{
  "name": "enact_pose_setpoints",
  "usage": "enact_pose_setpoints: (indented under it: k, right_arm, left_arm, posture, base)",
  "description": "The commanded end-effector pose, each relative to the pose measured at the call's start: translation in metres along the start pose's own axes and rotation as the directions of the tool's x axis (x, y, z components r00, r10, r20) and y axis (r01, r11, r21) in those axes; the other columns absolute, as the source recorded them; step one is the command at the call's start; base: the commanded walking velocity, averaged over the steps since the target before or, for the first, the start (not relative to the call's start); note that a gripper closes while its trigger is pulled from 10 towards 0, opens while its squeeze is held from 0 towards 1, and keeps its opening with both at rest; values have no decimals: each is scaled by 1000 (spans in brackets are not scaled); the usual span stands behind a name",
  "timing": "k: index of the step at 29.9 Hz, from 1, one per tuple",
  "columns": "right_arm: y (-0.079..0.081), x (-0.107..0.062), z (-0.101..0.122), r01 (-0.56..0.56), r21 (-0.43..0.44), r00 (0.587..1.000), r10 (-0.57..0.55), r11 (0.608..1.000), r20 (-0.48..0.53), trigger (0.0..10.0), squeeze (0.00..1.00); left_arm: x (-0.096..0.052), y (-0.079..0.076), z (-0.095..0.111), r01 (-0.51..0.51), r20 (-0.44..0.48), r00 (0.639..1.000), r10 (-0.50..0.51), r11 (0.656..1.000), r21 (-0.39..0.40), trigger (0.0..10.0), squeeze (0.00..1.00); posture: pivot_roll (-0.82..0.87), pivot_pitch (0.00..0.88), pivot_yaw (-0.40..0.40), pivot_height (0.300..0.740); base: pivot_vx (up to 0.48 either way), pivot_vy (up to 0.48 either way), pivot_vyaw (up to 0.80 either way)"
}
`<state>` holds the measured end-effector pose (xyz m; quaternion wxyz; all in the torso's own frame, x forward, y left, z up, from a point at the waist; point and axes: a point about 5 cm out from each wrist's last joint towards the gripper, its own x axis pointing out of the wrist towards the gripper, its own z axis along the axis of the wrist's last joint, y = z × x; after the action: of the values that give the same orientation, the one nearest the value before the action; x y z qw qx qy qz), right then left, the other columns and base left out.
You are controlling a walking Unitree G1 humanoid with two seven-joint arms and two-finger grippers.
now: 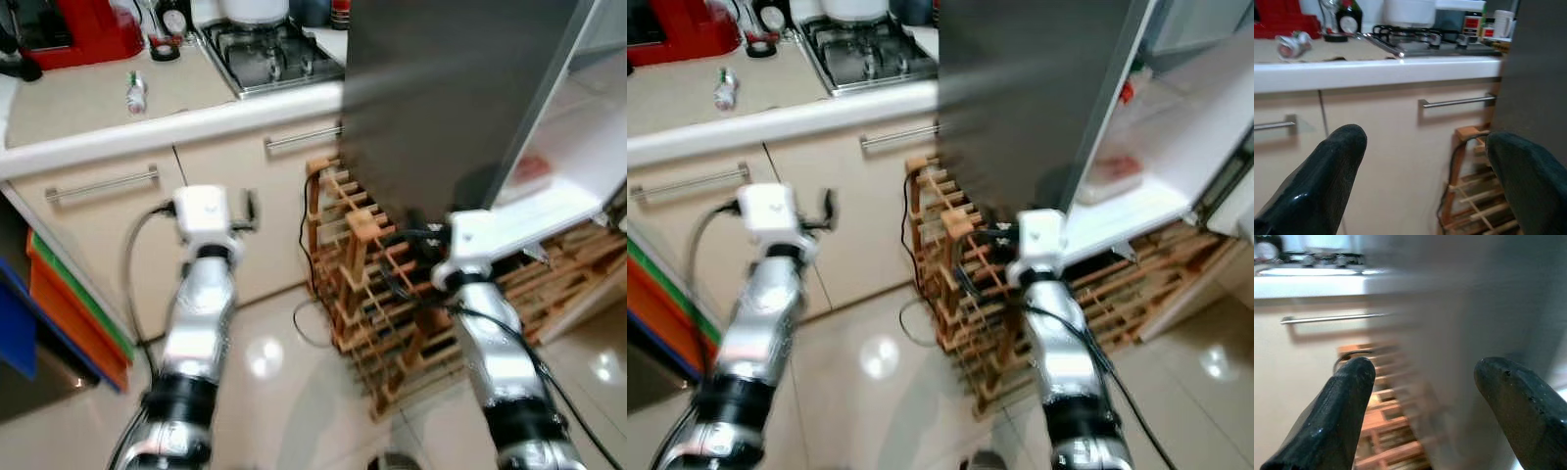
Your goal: Restocking fridge
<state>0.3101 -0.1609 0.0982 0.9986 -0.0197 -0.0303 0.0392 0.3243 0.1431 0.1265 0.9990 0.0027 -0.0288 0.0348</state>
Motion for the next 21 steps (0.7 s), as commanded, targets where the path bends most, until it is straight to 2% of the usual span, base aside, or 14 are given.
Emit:
enact_pose_setpoints:
  k: [1,9,16,21]
  right_arm:
    - [8,2,1,-17,24,1000,17,1000,4,10000,0]
    - [13,0,1,-56,2,998,56,998,24,10000,0]
    - [14,2,3,-54,-12,998,55,998,33,10000,0]
    - [17,3,5,-60,-22,997,61,998,42,10000,0]
  left_arm:
    - [0,11,3,-26,14,1000,26,1000,6,10000,0]
    - [2,12,9,-43,44,998,42,999,15,10000,0]
    - [6,10,12,-25,43,999,24,999,21,10000,0]
    - [9,9,18,-17,62,998,15,999,28,10000,0]
  posture:
    - [-59,0,-3,740]
    - [-60,0,-1,740]
    - [-59,0,1,740]
    - [-57,0,2,740]
  base:
    - [0,0,456]
    - [289,383,0]
    - [322,347,522]
    - [439,0,476]
